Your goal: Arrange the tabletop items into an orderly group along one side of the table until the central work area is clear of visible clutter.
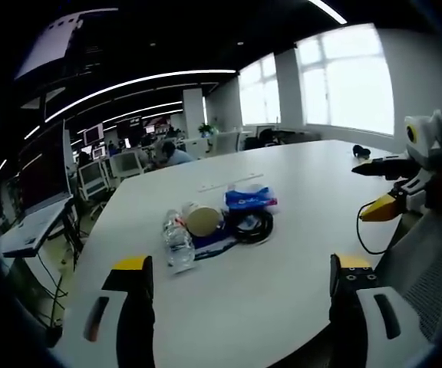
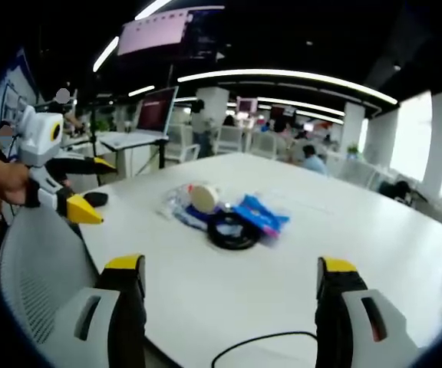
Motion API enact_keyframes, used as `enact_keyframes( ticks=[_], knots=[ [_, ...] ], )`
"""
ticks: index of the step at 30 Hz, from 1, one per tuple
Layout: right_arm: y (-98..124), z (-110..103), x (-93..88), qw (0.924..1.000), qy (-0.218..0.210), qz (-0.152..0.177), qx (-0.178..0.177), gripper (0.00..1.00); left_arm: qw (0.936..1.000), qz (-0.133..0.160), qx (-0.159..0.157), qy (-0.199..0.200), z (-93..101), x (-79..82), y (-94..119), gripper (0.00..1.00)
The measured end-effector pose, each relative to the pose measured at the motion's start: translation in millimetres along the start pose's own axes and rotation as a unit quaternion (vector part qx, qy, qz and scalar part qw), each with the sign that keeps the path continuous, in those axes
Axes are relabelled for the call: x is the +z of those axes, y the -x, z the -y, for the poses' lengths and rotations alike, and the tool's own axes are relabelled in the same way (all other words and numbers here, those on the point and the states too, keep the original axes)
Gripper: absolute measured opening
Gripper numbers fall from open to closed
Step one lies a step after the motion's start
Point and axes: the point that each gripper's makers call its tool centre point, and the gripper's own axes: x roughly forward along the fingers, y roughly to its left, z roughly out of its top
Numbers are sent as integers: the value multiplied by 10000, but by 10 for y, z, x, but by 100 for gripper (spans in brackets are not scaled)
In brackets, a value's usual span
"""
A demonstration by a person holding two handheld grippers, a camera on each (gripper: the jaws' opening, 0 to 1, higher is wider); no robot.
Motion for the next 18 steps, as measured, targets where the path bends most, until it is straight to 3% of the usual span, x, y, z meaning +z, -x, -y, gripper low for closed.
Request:
enact_keyframes(
  ticks=[18],
  knots=[
    [-45, 50, -57, 9997, -215, -144, -23, 98, 10000, -50, 28, 18, -22, -21, -13, 99]
  ],
)
